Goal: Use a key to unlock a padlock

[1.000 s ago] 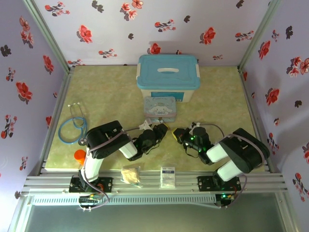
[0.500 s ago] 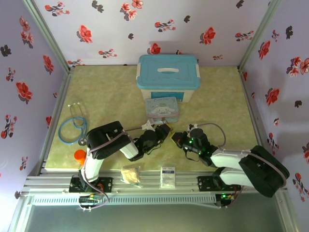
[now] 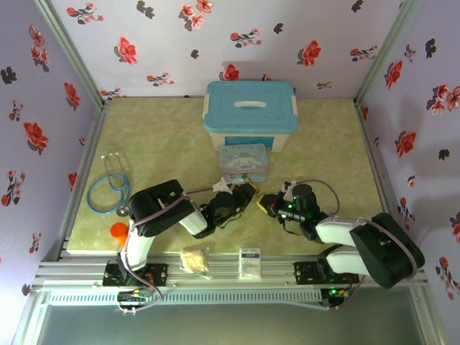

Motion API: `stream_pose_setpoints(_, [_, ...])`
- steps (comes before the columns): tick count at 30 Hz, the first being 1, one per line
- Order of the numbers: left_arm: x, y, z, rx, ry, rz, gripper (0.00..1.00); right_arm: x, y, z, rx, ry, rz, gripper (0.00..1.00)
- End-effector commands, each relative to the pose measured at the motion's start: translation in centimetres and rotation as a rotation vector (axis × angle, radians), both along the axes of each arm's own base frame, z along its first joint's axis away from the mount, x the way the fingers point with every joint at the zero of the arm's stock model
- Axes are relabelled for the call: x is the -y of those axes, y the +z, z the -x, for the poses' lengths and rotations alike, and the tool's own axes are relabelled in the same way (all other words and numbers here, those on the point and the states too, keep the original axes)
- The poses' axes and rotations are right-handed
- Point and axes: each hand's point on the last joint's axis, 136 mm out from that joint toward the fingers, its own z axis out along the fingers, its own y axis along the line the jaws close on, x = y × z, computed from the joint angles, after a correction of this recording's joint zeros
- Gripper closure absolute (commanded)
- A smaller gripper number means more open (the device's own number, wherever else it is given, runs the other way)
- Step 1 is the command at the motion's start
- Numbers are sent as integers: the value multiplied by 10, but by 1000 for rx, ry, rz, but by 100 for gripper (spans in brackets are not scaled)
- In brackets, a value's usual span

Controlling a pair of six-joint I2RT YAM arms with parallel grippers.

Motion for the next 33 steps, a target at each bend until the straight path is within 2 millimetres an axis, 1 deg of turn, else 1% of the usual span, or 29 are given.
stream_pose_setpoints(1, [39, 37, 37, 58, -209, 104, 100, -7, 56, -25, 201, -22, -151, 100])
stream_pose_setpoints(4, [40, 38, 39, 61, -218, 107, 100, -2, 58, -29, 192, -35, -200, 100])
stream_pose_setpoints(5, [41, 39, 39, 61, -225, 110, 100, 0, 63, -32, 203, -33, -227, 100])
stream_pose_setpoints(7, [42, 37, 42, 55, -236, 108, 100, 6, 65, -35, 206, -34, -254, 100])
stream_pose_setpoints(12, [30, 26, 41, 48, -208, 72, 100, 7, 51, -30, 172, -3, -214, 100])
stream_pose_setpoints(17, [26, 22, 40, 47, -198, 58, 100, 22, 48, -28, 159, -17, -164, 100])
stream_pose_setpoints(19, [26, 23, 40, 48, -196, 61, 100, 23, 43, -25, 143, 5, -113, 100])
stream_pose_setpoints(24, [30, 28, 39, 55, -203, 72, 100, 26, 43, -22, 146, 17, -59, 100])
stream_pose_setpoints(29, [34, 29, 39, 55, -213, 79, 100, 23, 43, -23, 137, 24, -77, 100])
stream_pose_setpoints(33, [34, 30, 40, 58, -218, 80, 100, 23, 54, -28, 145, -7, -148, 100])
